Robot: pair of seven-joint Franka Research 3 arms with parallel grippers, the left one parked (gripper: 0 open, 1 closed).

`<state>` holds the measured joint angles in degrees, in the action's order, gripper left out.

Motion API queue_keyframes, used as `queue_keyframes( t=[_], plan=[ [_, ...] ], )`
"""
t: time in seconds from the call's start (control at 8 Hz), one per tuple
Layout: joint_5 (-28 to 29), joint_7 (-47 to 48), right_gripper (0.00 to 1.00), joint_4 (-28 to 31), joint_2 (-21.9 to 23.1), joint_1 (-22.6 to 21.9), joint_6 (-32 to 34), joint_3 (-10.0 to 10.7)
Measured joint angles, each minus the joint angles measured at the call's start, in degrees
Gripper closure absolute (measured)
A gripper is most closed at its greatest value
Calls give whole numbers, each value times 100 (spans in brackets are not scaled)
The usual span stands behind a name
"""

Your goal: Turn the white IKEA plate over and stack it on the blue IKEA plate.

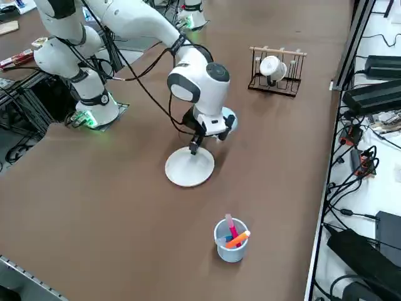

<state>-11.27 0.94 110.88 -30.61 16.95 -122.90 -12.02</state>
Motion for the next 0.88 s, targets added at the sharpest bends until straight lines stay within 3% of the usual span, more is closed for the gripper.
queue_keyframes(
  t=[0.25, 0.62, 0.88],
  plan=[
    [-95, 0, 74, 0, -27, 1, 3, 0],
    [-145, -4, 96, -16, -16, -1, 10, -4],
    [-181, -4, 97, -241, 50, -39, 276, -40]
  ],
)
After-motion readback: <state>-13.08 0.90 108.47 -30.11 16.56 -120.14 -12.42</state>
